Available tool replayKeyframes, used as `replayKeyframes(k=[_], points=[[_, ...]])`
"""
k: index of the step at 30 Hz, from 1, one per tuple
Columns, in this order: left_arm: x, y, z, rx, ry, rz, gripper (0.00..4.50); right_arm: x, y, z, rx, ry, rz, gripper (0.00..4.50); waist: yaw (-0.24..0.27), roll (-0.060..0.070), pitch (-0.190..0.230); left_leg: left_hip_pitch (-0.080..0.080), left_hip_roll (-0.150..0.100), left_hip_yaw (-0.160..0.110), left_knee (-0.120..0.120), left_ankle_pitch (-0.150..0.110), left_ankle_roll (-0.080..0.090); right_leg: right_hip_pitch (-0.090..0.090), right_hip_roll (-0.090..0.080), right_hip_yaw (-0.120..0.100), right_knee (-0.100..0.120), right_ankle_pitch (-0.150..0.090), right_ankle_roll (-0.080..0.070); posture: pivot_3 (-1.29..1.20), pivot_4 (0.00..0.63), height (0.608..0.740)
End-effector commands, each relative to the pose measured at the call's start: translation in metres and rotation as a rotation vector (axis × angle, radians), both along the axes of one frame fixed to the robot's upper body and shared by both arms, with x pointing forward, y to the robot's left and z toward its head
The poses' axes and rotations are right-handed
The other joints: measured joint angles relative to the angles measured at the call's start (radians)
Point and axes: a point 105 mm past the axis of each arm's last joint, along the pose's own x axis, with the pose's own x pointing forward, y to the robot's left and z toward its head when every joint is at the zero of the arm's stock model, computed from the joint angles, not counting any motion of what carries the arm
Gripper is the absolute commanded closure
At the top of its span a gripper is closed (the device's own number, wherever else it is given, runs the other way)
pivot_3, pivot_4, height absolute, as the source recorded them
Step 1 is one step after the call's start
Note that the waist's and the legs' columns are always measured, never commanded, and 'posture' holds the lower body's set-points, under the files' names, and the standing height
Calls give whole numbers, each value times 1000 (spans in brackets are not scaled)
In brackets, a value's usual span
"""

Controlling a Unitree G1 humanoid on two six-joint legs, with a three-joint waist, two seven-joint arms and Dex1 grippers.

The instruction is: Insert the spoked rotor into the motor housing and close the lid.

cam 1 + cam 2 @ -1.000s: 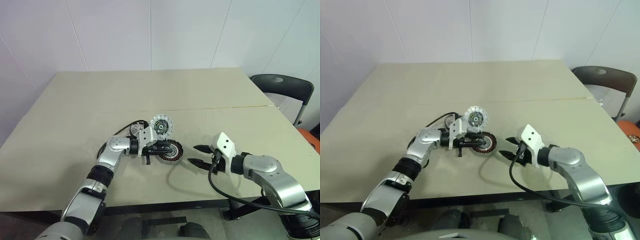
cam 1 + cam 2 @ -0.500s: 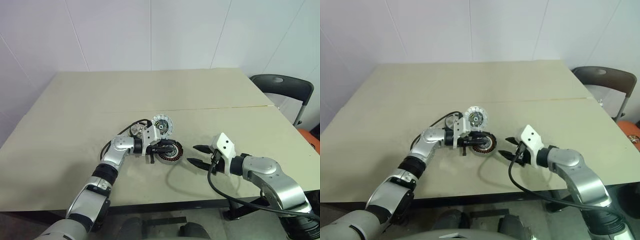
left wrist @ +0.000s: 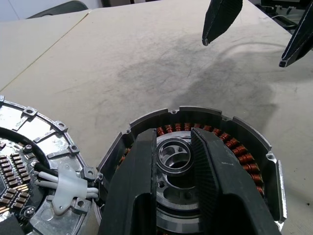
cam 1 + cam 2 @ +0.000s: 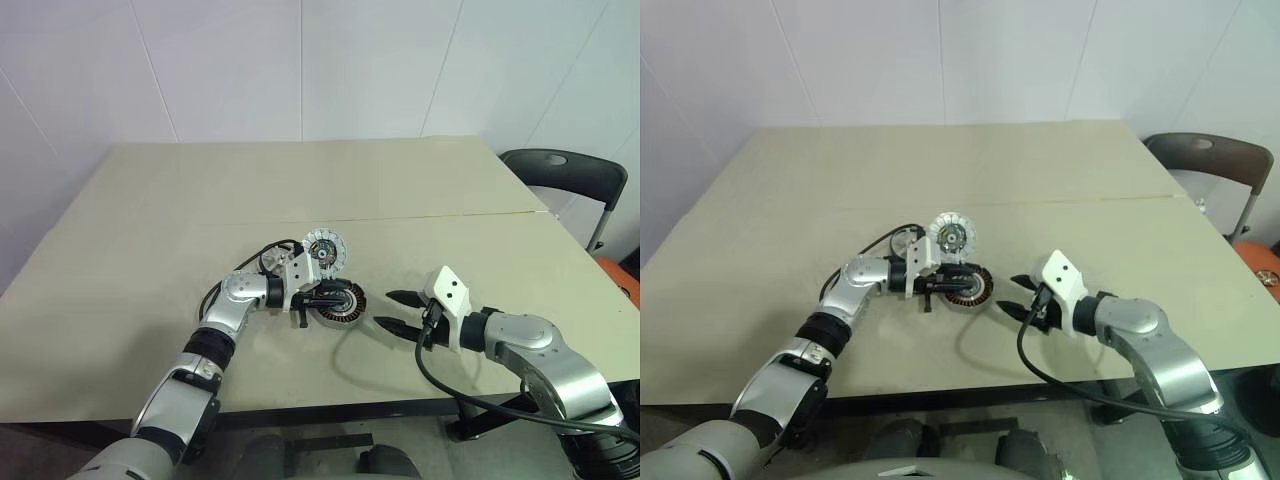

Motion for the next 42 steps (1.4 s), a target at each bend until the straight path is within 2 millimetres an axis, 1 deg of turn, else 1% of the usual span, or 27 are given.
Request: replayKeyframes(k=[1, 2, 5, 8, 11, 14, 17, 22, 24, 26, 27, 28, 33, 34, 37, 42], points=[[5, -1, 11, -18, -26, -1, 3458, 3, 1, 15, 11, -60, 5, 1680, 0, 0, 0, 0, 0, 0, 0, 0, 0, 0, 0, 0, 0, 0, 0, 0, 0, 740], [5, -1, 11, -23, -11, -2, 3072, 3, 1, 15, 11, -59, 5, 1680, 0, 0, 0, 0, 0, 0, 0, 0, 0, 0, 0, 0, 0, 0, 0, 0, 0, 740], [6, 0, 13, -34, 0, 12, 2146, 3, 2, 14, 11, -60, 3, 1680, 0, 0, 0, 0, 0, 0, 0, 0, 0, 0, 0, 0, 0, 0, 0, 0, 0, 740], [11, 1, 19, -56, -19, 41, 1154, 5, 1, 13, 6, -61, 0, 1680, 0, 0, 0, 0, 0, 0, 0, 0, 0, 0, 0, 0, 0, 0, 0, 0, 0, 740], [15, -1, 31, -118, -1, 50, 1154, 6, 2, 10, -5, -58, 2, 1680, 0, 0, 0, 0, 0, 0, 0, 0, 0, 0, 0, 0, 1, 0, 0, 0, 0, 740], [18, -1, 37, -138, 0, 57, 1154, 6, 4, 8, -5, -56, 8, 1680, 0, 0, 0, 0, 0, 0, 1, 0, 0, 0, 0, 0, 1, 0, 0, 0, 0, 740], [19, -2, 37, -138, 3, 60, 1154, 6, 6, 6, -8, -55, 12, 1680, -1, -1, 0, 0, 0, 0, 1, 0, 0, 1, 0, 0, 1, 0, 1, 0, 0, 740], [17, -5, 30, -107, -6, 68, 1154, 6, 6, 6, -9, -58, 12, 1680, 0, -1, 0, 0, 0, 0, 1, 0, 0, 1, 0, 0, 2, 0, 1, 0, 0, 740], [16, -7, 28, -102, -7, 68, 1542, 6, 7, 6, -9, -58, 12, 1680, -1, -1, 0, 0, 0, 0, 1, 0, 0, 1, 0, 0, 2, 0, 1, 0, 0, 740], [15, -9, 26, -99, -1, 67, 2036, 6, 8, 5, -7, -59, 14, 1680, -1, -1, 0, 0, 0, 0, 1, 0, 0, 1, 0, 0, 2, 1, 1, 0, 0, 740], [15, -9, 25, -99, 0, 71, 2449, 6, 9, 5, -6, -61, 15, 1680, -1, -1, 0, 0, 0, 0, 1, 0, 0, 1, 0, 0, 2, 1, 1, 0, 0, 740], [16, -9, 25, -97, -3, 78, 2722, 7, 9, 6, -5, -62, 17, 1680, -1, -1, 0, 0, 0, 0, 1, 0, 0, 1, 0, 0, 2, 1, 1, 0, 0, 740], [18, -11, 22, -83, -24, 108, 4389, 8, 13, 6, 3, -69, 22, 1680, 0, -1, -1, 0, 0, 0, 1, 0, 0, 1, 0, 0, 2, 1, 1, 0, 0, 740], [19, -11, 20, -74, -31, 113, 4451, 8, 14, 6, 4, -70, 22, 1680, 0, -1, -1, 0, 0, 0, 1, 0, 0, 1, 0, 0, 2, 1, 1, 0, 0, 740], [19, -13, 16, -39, -56, 112, 4451, 7, 14, 8, 7, -76, 21, 1680, 0, -1, -1, 0, 0, 0, 1, 0, 0, 1, 0, 0, 2, 1, 1, 0, 0, 740], [18, -16, 14, -20, -69, 101, 4451, 7, 15, 12, 13, -95, 15, 1680, 0, -1, -1, 0, 0, 0, 1, 0, 0, 1, 0, 0, 2, 1, 1, 0, 0, 740]])
